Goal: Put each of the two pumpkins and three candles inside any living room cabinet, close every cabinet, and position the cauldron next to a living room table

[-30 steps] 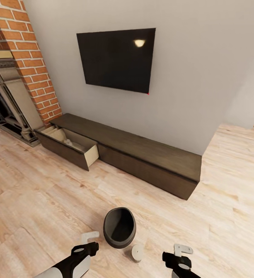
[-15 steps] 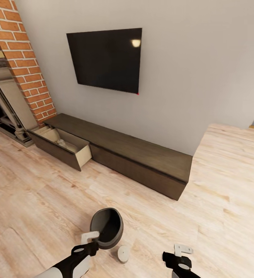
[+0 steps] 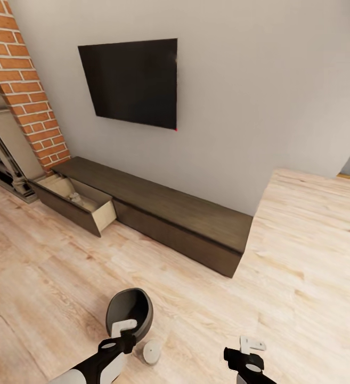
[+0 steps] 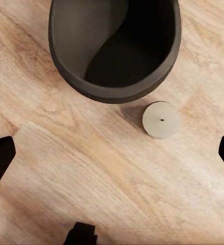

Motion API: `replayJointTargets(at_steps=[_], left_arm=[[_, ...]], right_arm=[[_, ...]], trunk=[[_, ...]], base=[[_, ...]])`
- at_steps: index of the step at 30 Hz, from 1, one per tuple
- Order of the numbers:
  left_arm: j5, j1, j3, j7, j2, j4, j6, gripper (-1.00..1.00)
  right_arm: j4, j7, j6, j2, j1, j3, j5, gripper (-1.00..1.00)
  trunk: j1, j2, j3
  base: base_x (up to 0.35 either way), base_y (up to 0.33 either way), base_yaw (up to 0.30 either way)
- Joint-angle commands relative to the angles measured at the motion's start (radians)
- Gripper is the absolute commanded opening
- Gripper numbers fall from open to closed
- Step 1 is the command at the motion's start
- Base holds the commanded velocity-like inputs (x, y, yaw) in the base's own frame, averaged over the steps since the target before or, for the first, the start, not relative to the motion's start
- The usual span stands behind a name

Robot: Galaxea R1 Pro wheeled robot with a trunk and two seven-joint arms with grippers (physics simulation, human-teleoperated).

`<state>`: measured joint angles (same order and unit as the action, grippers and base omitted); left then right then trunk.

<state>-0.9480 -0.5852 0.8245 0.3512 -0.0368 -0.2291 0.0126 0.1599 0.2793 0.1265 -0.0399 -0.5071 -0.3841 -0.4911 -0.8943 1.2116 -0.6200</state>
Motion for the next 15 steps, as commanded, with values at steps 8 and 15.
replayJointTargets(at_steps=[8, 15], left_arm=[[-0.008, -0.001, 0.008, 0.006, 0.0, -0.001, 0.001, 1.0], [-0.008, -0.001, 0.008, 0.007, 0.001, -0.001, 0.002, 1.0]], right_arm=[[0.0, 0.004, 0.003, 0.0, -0.001, -0.009, -0.011, 1.0], [0.0, 0.004, 0.003, 0.0, -0.001, -0.009, -0.011, 1.0]], trunk=[[0.0, 0.0, -0.001], [0.0, 0.0, -0.001]], base=[[0.163, -0.268, 0.0], [0.184, -0.21, 0.0]])
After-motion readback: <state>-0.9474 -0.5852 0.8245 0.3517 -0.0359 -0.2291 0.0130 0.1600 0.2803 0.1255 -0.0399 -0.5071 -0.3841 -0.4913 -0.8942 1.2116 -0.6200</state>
